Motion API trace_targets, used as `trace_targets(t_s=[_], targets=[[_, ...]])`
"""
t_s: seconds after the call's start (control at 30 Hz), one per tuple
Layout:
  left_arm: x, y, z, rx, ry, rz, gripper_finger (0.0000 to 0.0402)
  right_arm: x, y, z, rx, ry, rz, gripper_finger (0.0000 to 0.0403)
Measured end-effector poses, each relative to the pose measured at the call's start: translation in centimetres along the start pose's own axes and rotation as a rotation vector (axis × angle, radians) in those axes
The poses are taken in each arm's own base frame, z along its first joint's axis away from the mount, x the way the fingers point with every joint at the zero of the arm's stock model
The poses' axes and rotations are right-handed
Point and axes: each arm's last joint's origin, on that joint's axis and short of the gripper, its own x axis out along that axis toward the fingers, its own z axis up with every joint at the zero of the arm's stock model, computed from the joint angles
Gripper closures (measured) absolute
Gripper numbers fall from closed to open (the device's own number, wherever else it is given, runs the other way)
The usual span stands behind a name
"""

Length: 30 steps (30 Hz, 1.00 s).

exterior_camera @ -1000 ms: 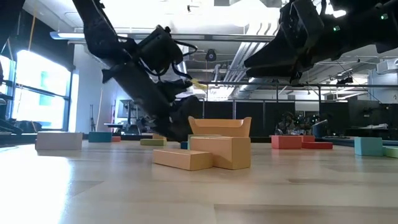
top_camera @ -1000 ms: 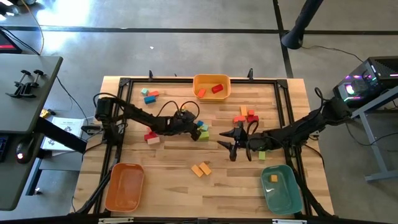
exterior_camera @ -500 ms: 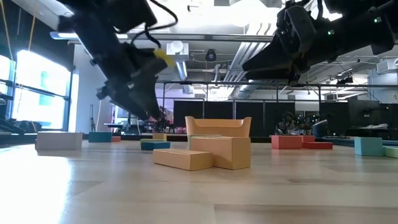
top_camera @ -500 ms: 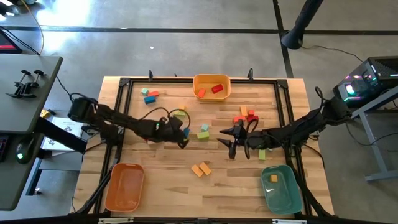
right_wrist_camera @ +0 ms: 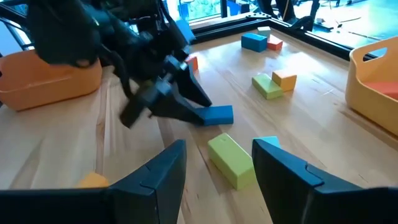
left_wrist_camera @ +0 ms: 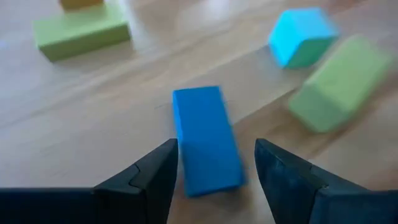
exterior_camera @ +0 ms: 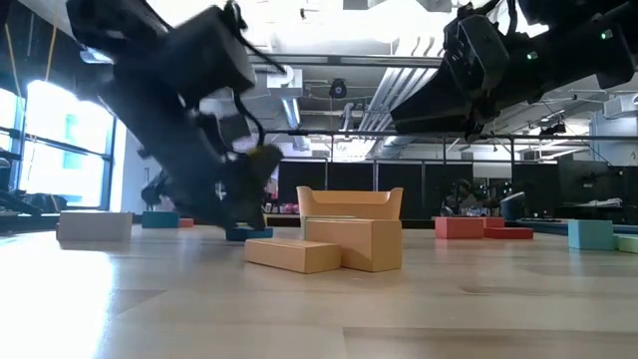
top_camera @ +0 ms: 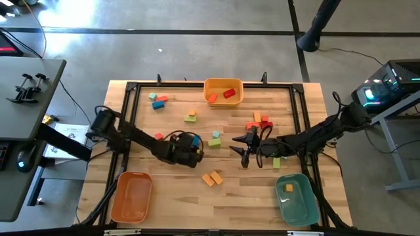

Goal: Sort blocks by size
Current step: Put the blue narrow rectangular block into the orange bin

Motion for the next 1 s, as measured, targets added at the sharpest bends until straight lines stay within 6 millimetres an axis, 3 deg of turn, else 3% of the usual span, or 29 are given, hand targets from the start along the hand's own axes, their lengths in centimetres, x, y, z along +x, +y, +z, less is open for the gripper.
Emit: trace_targets(t_s=[0.27,0.47,0.53,0.7,0.87,1.0], targets=[[1.5,0.1,-0.6,0.003,0.013,0.028,0.0204,0.0,0.0,0.0,-0.008,0.001,0.001,0.0222],[0.2,0.9,0.1,0.105,0.072,0.043,0.0308,0.0,0.0,0.0,-0.028,0.003,0.000,0.0222],[-0.8,0.8,0.7,0.175,0.097,0.000,0.0315,0.0,0.0,0.0,-0.028,0.004,0.000,0.0222],[-5.5,-0.7,3.0,0.369,0.050,-0.203,0.0315,0.0,0.0,0.0,-0.028,0.003,0.001,0.0222],[-13.4,-3.4,3.9,0.633,0.101,-0.495,0.0315,0.0,0.0,0.0,-0.069,0.000,0.001,0.0222],[-18.9,-3.8,3.6,0.559,0.277,-0.416,0.0315,0.0,0.0,0.1,-0.089,-0.007,0.003,0.0222]])
